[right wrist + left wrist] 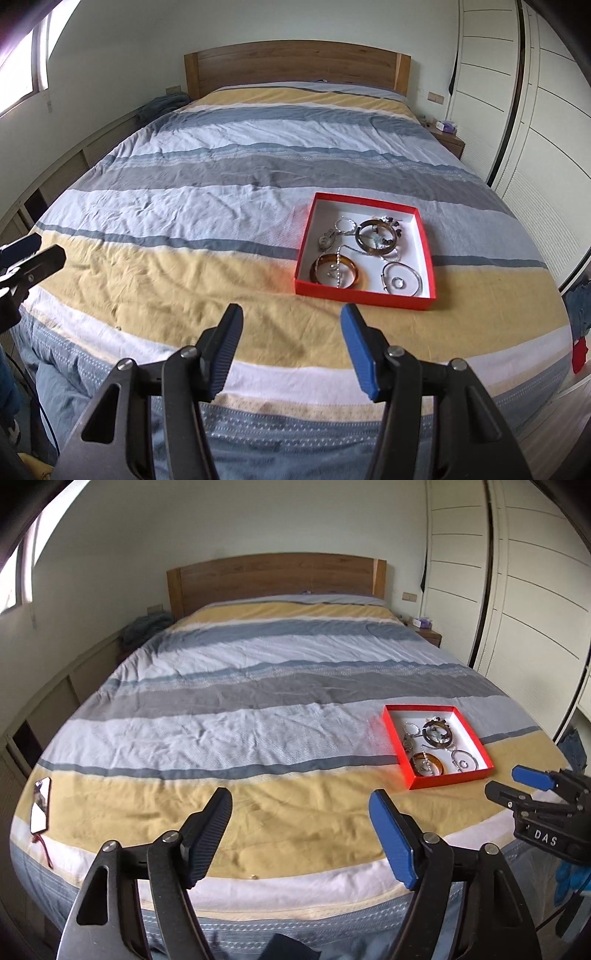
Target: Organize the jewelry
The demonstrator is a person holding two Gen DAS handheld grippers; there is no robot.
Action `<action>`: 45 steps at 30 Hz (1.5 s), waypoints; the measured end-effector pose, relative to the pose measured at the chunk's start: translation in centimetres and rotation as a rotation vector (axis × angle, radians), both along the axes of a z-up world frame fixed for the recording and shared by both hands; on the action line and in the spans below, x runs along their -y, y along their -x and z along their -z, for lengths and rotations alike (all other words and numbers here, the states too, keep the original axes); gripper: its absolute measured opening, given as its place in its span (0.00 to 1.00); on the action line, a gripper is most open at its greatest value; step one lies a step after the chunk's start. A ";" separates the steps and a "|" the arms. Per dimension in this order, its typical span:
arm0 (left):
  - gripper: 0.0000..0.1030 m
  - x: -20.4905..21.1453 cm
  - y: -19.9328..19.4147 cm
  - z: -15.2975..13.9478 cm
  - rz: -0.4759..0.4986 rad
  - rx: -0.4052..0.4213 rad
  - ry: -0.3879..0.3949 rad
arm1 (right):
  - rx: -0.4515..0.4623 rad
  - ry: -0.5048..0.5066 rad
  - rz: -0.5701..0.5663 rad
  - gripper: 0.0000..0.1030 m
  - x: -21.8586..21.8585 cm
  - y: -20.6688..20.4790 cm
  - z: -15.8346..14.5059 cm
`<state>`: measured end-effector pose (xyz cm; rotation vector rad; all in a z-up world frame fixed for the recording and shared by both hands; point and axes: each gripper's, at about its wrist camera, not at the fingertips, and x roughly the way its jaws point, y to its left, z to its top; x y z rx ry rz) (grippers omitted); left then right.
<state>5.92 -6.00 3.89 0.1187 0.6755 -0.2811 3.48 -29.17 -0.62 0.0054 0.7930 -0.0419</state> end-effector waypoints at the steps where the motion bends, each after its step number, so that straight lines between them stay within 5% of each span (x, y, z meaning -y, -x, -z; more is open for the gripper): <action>1: 0.78 -0.1 0.4 -0.1 0.003 0.009 -0.003 | 0.000 0.000 -0.001 0.52 -0.1 0.2 0.0; 18: 1.00 -1.8 3.4 -0.2 -0.034 0.067 -0.020 | -0.014 0.005 -0.018 0.52 -0.9 2.2 1.0; 45: 1.00 -1.8 1.5 3.8 -0.069 -0.029 -0.067 | -0.086 -0.037 0.037 0.65 1.0 0.8 5.3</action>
